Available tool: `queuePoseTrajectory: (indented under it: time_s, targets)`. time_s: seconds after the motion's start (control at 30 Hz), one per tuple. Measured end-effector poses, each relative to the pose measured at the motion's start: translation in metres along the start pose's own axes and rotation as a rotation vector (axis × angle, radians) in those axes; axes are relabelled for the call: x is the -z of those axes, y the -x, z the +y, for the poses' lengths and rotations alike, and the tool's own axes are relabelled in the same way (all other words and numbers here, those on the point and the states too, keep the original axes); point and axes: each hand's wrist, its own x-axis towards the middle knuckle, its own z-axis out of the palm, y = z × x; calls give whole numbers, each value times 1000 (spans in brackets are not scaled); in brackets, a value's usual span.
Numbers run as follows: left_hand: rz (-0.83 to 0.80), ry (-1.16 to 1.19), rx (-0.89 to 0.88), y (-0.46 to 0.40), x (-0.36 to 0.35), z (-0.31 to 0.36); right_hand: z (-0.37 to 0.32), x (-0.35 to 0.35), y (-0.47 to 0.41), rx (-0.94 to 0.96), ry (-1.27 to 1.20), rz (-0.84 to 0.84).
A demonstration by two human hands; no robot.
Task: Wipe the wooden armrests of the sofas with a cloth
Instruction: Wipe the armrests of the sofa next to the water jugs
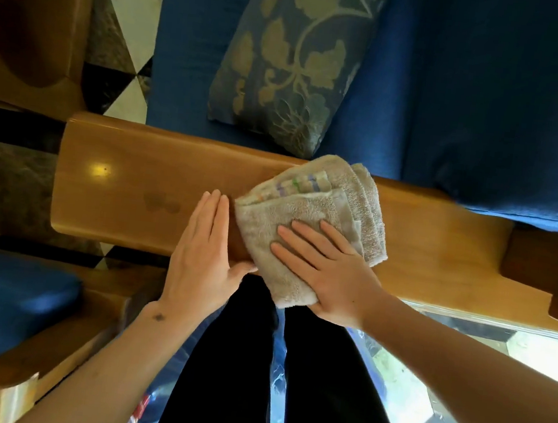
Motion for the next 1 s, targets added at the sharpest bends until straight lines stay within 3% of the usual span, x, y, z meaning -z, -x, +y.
queuePoseTrajectory:
  time_s: [0.13, 0.3, 0.5, 0.63, 0.7, 0.83, 1.0]
  targets:
    - [-15, -68, 5, -1, -1, 2, 14, 3, 23, -33, -20, 14]
    - [-2, -146, 23, -4, -5, 3, 21, 1, 62, -321, 35, 80]
    - [11, -168, 38, -5, -13, 4, 1, -5, 95, -1006, -48, 369]
    - [13, -151, 27, -5, -15, 1, -26, -7, 15, -1510, -84, 553]
    - [16, -146, 21, -5, -15, 1, -33, -5, -22, -1608, -134, 571]
    - [20, -76, 30, -3, -14, 2, -58, -10, -44, -1347, -100, 404]
    - [66, 12, 26, 0, -10, 5, -66, -12, -57, -725, -31, 152]
